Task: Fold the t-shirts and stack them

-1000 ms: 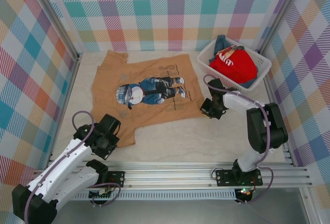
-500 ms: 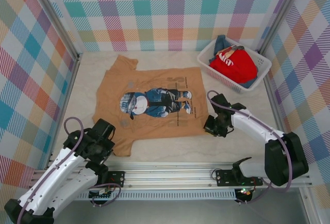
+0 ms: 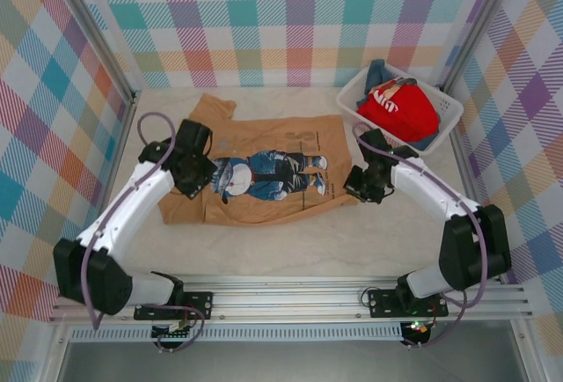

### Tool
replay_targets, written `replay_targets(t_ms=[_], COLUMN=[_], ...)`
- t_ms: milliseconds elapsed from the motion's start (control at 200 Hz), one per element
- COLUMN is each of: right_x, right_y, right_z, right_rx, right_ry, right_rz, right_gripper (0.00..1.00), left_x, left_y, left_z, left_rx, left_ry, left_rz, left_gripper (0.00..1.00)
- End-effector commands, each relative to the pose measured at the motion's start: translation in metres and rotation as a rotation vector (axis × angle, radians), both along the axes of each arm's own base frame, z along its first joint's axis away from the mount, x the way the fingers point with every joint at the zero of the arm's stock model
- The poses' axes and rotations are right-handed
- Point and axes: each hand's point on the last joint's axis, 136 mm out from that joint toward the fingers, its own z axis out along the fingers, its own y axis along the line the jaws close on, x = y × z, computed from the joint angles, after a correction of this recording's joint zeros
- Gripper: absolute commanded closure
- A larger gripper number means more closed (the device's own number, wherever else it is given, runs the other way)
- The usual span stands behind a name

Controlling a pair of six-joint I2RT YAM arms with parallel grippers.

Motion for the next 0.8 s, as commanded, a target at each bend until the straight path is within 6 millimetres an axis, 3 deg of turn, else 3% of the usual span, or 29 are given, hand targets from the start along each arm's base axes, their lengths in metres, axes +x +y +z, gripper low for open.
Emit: replay_targets(t_ms=[0,195,410,795], right_x=[0.021,0.051,0.075,0.096], right_y=[0.001,0.002,0.003,-0.006], right_z=[0.004,0.005,0.002,-0.004], right_rx=[-0.016,-0.037,-0.05,-0.11], right_ry=[-0.016,-0.034,-0.038,-0.026], right_rz=[0.014,0.004,-0.005,-0.029], right_gripper=[1.0,1.0,1.0,1.0], left_x=[0.033,0.064,0.083,0.091], left_y=[0.009,0.033,0.046,0.076], left_z=[0.013,0.019,0.02,0.027], left_rx=[0.036,0.075,0.097,0.149], left_ry=[-0.046,-0.065,-0.074,-0.076], left_rz=[-0.088,-0.077,-0.072,-0.012], left_gripper=[1.0,1.0,1.0,1.0])
